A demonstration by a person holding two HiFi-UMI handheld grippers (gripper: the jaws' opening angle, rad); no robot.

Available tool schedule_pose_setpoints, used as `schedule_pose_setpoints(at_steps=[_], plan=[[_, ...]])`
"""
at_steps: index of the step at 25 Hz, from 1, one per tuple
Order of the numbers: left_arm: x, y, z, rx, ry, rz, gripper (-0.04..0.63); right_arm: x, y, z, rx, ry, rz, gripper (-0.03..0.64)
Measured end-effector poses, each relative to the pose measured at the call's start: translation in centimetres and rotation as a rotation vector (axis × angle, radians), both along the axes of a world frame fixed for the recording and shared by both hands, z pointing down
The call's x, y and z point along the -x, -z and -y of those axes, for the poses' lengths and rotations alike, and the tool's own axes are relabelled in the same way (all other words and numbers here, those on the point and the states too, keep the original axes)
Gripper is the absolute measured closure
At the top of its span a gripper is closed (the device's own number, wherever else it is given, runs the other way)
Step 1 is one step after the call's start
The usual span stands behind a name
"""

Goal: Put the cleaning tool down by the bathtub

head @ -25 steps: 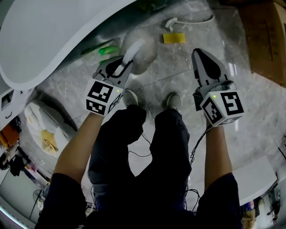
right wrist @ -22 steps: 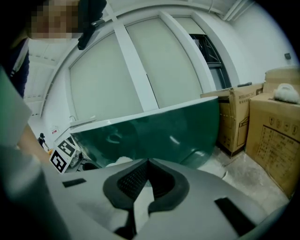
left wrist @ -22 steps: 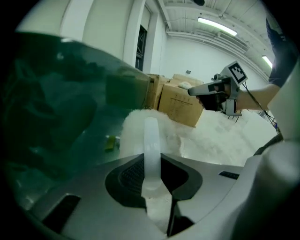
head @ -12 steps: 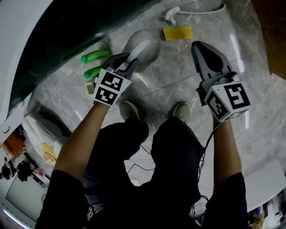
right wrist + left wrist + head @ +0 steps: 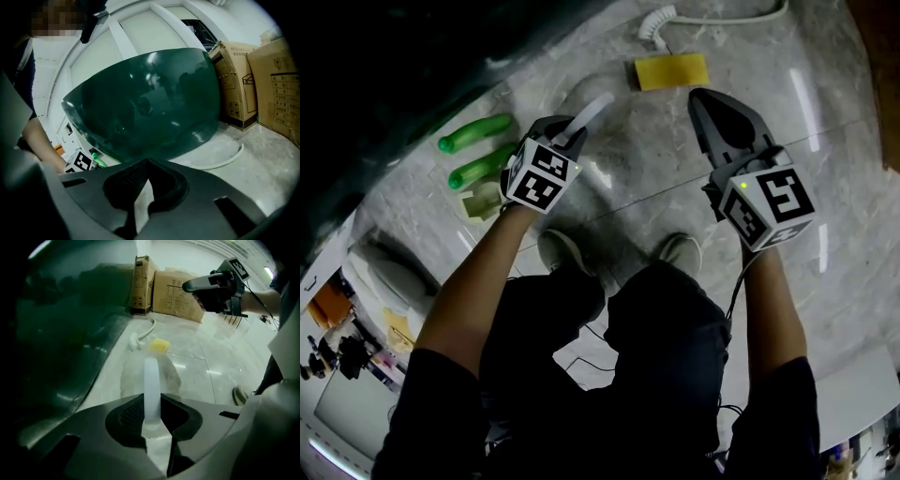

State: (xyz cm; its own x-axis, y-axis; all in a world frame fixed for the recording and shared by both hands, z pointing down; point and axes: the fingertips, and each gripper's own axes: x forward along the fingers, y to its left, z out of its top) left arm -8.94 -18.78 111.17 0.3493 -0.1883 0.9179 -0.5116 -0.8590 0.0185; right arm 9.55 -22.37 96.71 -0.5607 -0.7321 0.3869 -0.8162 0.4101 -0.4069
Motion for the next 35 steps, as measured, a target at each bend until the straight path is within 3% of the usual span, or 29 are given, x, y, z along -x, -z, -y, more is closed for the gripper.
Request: schedule_pose_setpoints(at_steps=[9,22,29,35], plan=[[0.7,-4.5,-0.4,0.036,-0.013,0.074,0.499,-1.1,-1.8,0.0,0.006,-0.007,-0.007,0.612],[0.0,-4.2,0.2,0.005,-0.013,0.043,0.477,-0.6,-1.5,-0.8,0.003,-0.013,-0.01,0.612],[-0.1,-0.2,-0.2,-0.018,-0.014,-0.009,0.445,-0.5,1.5,-1.6,0.005,-0.019,-0.044,0.612],[-0.4,8.3,-0.8,-0.054,-0.018,-0.054,0.445,-0.3,9.3,-3.3,0.009,-0.015,-0.077,0.612]])
